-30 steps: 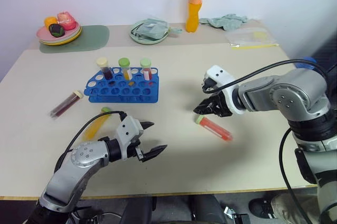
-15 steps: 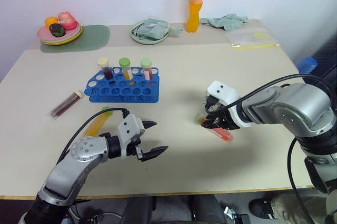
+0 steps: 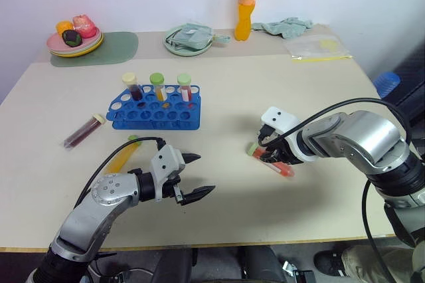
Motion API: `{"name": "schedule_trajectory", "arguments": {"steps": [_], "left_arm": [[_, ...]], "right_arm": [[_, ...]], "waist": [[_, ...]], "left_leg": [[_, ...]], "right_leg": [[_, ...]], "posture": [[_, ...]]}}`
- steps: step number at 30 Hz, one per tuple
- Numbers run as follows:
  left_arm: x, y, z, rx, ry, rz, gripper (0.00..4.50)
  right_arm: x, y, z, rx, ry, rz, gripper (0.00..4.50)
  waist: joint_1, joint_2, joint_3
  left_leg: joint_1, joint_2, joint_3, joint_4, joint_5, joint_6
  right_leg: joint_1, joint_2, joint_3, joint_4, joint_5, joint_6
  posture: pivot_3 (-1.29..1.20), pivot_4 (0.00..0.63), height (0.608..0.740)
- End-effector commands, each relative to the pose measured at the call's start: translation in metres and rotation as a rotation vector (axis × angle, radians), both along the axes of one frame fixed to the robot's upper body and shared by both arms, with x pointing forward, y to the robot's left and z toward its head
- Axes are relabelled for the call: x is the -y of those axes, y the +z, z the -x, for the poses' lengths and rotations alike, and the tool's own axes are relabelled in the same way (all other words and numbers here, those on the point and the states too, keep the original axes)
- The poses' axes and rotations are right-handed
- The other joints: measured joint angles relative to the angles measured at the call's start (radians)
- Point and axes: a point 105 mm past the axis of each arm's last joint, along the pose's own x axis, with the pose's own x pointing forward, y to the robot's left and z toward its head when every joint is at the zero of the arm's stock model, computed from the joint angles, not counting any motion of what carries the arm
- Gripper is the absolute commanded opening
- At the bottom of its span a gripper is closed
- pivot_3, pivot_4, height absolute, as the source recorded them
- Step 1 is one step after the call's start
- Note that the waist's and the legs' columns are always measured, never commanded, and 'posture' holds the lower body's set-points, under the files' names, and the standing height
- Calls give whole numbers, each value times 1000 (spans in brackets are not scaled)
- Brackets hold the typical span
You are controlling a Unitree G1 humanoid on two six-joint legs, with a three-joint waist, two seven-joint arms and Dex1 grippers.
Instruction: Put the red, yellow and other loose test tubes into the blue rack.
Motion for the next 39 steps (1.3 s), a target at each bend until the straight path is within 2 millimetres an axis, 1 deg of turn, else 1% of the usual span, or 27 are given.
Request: {"name": "schedule_trajectory", "arguments": {"steps": [1,7,10,11,13,16,17,18,20,22,23,26,28,31,33,36,39], "left_arm": [[4,8,3,39,-19,12,4500],[2,6,1,41,-17,11,4500],[1,5,1,43,-16,11,4500],[0,4,1,44,-12,10,4500],[-2,4,0,45,-1,10,4500],[-12,4,-7,56,67,12,4500],[-18,7,-11,67,108,22,4500],[-21,8,-14,74,135,29,4500],[-37,16,-25,93,250,75,4500],[-51,22,-34,113,355,120,4500],[-55,23,-36,117,381,130,4500],[-74,29,-43,136,497,177,4500],[-89,30,-47,159,585,189,4500],[-106,29,-47,170,651,189,4500],[-116,28,-46,176,681,174,4500],[-135,29,-47,204,745,140,4500],[-146,29,-47,223,778,128,4500]], "right_arm": [[1,-2,-1,-12,-24,-1,1731],[-1,-5,-4,-25,-47,-15,1731],[-3,-3,-4,-26,-41,-25,928],[-4,0,-4,-19,-33,-33,761],[-7,7,-4,-6,-24,-51,745],[-24,29,-5,70,64,-168,745],[-30,41,-6,137,112,-219,745],[-35,48,-7,183,142,-249,745],[-53,75,-12,399,240,-388,745],[-69,98,-15,561,276,-557,745],[-72,103,-15,593,274,-601,745],[-97,115,-23,722,240,-805,745],[-115,116,-35,824,174,-912,745],[-141,111,-43,901,144,-1023,745],[-154,106,-46,934,161,-1044,745],[-173,94,-53,930,157,-1067,745],[-184,80,-56,920,164,-1064,745]], "waist": [[-1,0,0],[0,0,0],[-1,0,0],[-1,0,0],[-1,0,0],[-1,1,0],[0,1,0],[-1,1,0],[-1,0,0],[-4,-1,0],[-4,0,0],[-4,0,0],[-7,-1,-1],[-11,0,0],[-13,0,0],[-12,0,0],[-17,0,0]], "left_leg": [[0,0,0,0,0,0],[0,0,0,0,0,0],[0,0,0,0,0,0],[0,0,0,0,0,0],[0,0,0,0,0,0],[0,0,0,0,0,0],[0,0,0,0,0,0],[0,0,0,0,0,0],[0,0,0,0,0,0],[0,0,0,0,0,0],[0,0,0,0,0,0],[0,0,0,0,0,-1],[0,0,0,0,1,-1],[1,0,0,0,2,-4],[1,0,0,0,3,-5],[1,-1,-1,0,3,-5],[1,-1,-2,-1,3,-5]], "right_leg": [[0,0,0,0,0,0],[0,0,0,0,0,0],[0,0,0,0,0,0],[0,0,0,0,0,0],[0,0,0,0,0,0],[0,0,0,0,0,0],[0,0,0,0,0,0],[0,0,0,0,0,0],[0,0,0,0,0,0],[0,0,0,0,0,0],[0,1,0,0,0,0],[-2,0,0,3,0,0],[-3,0,1,5,0,0],[-5,1,2,8,0,0],[-5,1,2,8,0,0],[-6,1,2,8,0,0],[-7,1,2,9,0,-1]], "posture": [[0,150,740],[0,150,740],[0,150,740],[0,150,740],[0,150,740],[0,150,740],[0,150,740],[0,150,740],[0,150,740],[0,150,740],[0,150,740],[0,150,740],[0,150,740],[0,150,740],[0,150,740],[0,150,740],[0,150,740]]}}
